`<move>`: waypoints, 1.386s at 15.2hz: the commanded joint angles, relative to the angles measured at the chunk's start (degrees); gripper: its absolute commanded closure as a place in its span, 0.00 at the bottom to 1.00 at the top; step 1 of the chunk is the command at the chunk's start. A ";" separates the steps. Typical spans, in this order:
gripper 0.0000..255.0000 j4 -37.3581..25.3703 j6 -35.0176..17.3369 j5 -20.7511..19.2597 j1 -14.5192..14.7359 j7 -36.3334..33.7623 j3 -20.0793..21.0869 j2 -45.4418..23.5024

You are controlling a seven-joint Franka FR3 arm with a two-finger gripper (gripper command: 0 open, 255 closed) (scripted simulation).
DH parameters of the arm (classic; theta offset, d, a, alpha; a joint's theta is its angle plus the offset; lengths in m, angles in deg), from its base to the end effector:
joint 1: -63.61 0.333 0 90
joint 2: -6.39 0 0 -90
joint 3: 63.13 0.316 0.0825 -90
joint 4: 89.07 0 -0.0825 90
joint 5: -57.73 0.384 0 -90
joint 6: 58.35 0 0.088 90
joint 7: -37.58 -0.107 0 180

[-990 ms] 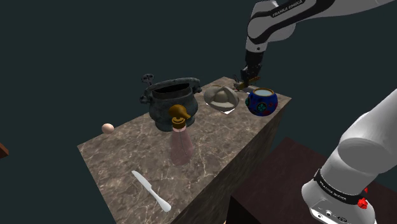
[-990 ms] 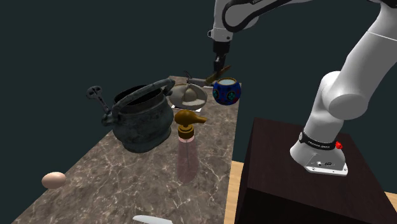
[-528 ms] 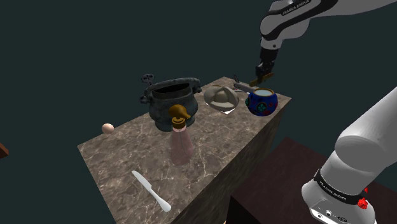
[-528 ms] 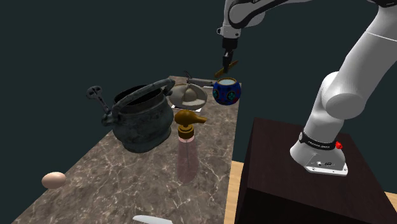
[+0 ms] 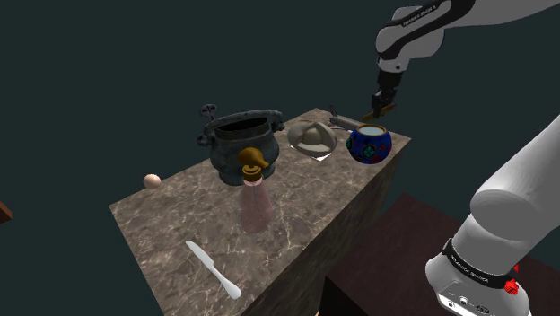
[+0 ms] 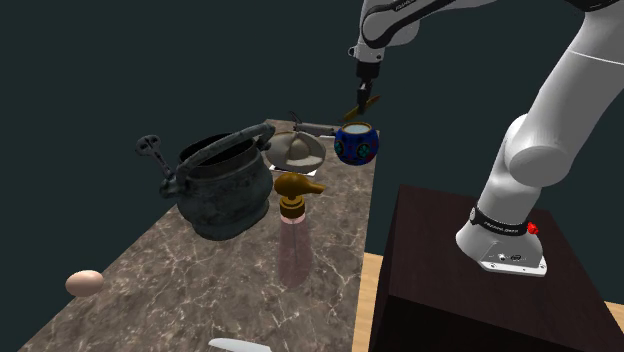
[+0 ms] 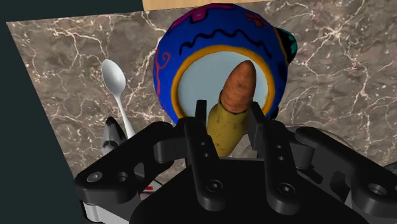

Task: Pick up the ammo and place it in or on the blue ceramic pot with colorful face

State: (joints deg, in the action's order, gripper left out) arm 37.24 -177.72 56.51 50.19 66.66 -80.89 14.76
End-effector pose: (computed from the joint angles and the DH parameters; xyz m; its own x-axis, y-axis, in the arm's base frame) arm 0.4297 -0.2652 0.4422 0.9993 -0.0239 0.0286 -0.0235 -0.9996 -0.0135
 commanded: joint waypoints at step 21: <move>0.00 4.60 -8.03 1.21 -0.03 1.29 -0.55 -3.56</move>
State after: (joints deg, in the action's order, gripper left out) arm 41.83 -185.76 57.73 50.17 67.94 -81.43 11.20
